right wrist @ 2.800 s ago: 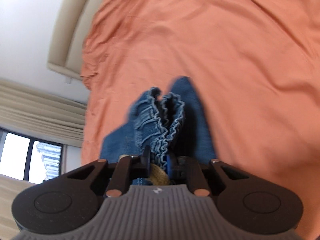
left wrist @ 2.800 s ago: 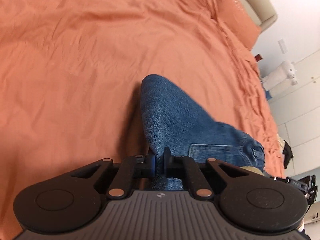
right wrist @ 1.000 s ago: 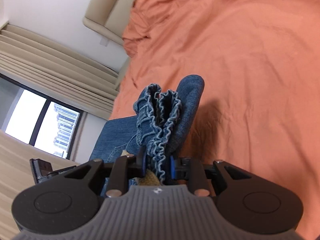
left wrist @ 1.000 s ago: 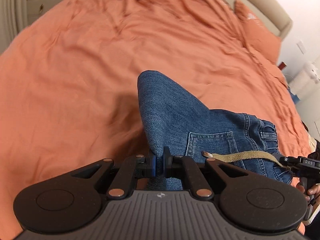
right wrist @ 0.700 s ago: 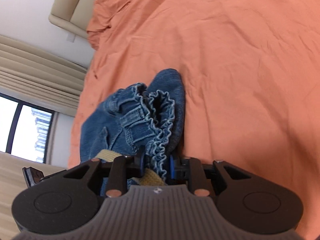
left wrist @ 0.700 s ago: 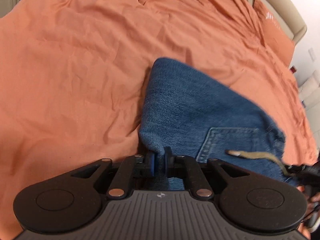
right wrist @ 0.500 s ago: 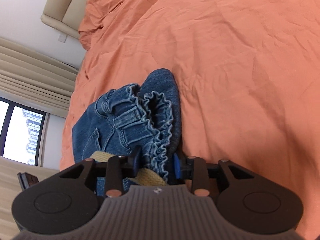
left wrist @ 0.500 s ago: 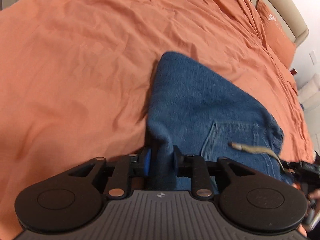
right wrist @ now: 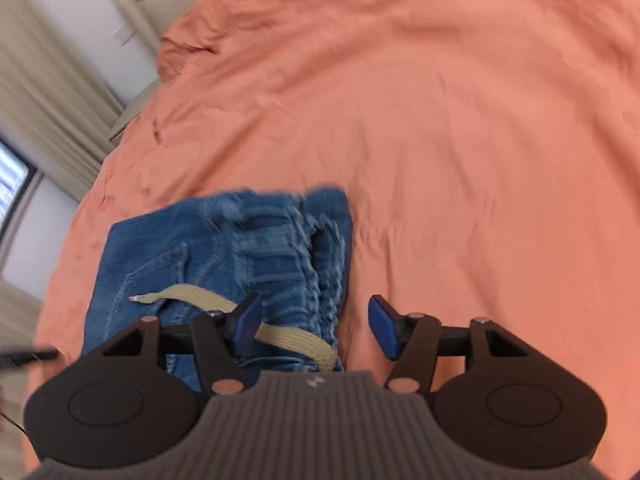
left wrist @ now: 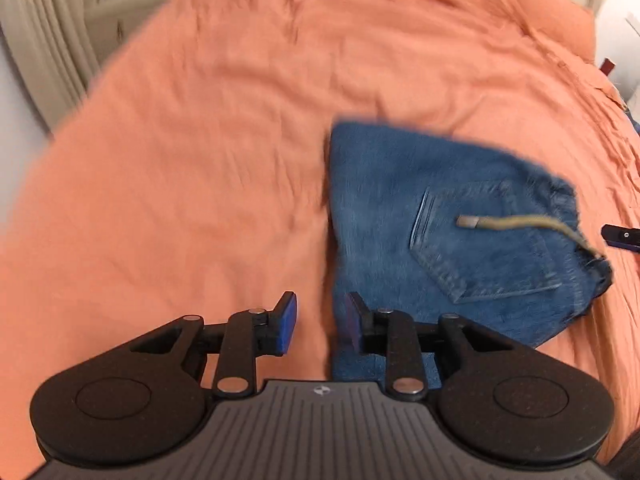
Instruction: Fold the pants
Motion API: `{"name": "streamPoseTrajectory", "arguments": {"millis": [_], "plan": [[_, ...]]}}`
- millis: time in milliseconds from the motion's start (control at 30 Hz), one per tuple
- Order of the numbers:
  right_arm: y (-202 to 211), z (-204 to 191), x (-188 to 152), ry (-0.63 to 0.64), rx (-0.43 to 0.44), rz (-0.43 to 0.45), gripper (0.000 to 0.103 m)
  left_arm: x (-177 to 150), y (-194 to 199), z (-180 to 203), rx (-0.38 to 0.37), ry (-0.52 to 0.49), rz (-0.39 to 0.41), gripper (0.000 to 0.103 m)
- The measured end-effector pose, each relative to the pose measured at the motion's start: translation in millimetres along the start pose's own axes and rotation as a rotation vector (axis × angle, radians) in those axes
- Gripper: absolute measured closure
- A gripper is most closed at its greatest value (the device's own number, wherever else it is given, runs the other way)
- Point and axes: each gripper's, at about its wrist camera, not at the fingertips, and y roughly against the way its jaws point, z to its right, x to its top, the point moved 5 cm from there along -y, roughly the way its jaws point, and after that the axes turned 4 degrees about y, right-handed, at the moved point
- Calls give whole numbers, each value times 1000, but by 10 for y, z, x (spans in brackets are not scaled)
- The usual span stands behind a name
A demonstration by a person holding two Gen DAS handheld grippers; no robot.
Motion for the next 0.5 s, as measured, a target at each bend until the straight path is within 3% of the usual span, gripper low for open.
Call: {"name": "streamPoseTrajectory", "arguments": {"millis": [200, 400, 500], "plan": [[971, -645, 90, 288, -81, 164, 23, 210, 1156, 79, 122, -100, 187, 62], [1892, -1209, -253, 400, -70, 329, 22, -169, 2040, 421, 189, -123, 481, 45], [2222, -1361, -540, 404, -72, 389, 22, -482, 2209, 653, 170, -89, 540, 44]]}}
